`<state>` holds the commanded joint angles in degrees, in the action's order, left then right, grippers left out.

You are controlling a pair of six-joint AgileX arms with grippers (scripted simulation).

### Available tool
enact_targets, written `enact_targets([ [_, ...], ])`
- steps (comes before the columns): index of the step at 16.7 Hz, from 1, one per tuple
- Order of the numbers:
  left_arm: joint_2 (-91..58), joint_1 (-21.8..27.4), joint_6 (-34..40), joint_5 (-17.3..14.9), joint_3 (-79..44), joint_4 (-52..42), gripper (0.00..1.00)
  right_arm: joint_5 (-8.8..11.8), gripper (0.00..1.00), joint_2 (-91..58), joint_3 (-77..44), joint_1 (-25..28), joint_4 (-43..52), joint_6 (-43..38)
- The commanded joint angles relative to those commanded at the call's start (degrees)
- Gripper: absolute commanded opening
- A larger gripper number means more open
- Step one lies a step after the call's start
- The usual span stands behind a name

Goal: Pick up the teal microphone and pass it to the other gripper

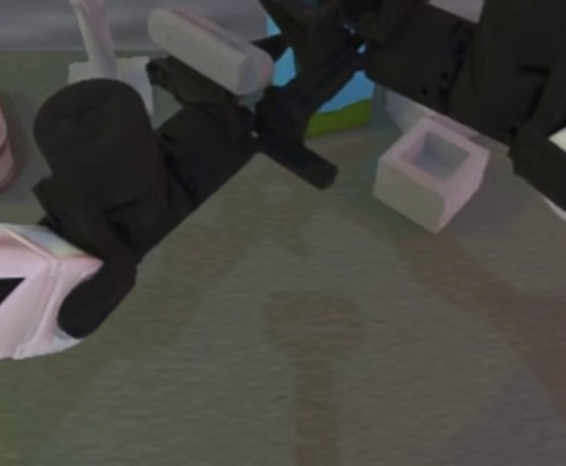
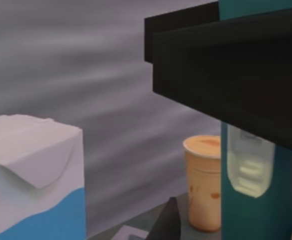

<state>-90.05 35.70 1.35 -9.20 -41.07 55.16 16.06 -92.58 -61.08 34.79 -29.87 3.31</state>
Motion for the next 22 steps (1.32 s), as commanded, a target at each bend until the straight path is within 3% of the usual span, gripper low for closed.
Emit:
enact_targets([
  [2,0.0,0.0,0.0,0.0,0.0,0.0,0.98,0.0,0.0,0.0,0.0,0.0,0.0,0.0],
  [3,0.0,0.0,0.0,0.0,0.0,0.0,1.0,0.0,0.0,0.0,0.0,0.0,0.0,0.0],
  [12,-0.5,-0.4,-0.3,0.2,0.7,0.0,1.0,-0.3,0.0,0.6,-0.5,-0.2,0.0,0.1],
  [14,1.7,-1.0,-0.3,-0.1,2.9,-0.2,1.0,0.6,0.0,1.3,0.4,-1.2,0.1,-0.1],
  [19,12.2,-3.6,-0.1,-1.6,12.8,-0.7,1.0,5.7,0.0,5.3,4.1,-5.5,-0.1,0.0],
  [22,14.8,-4.2,0.0,-2.1,15.3,-0.7,1.0,6.9,0.0,6.3,5.1,-6.8,-0.1,0.2],
])
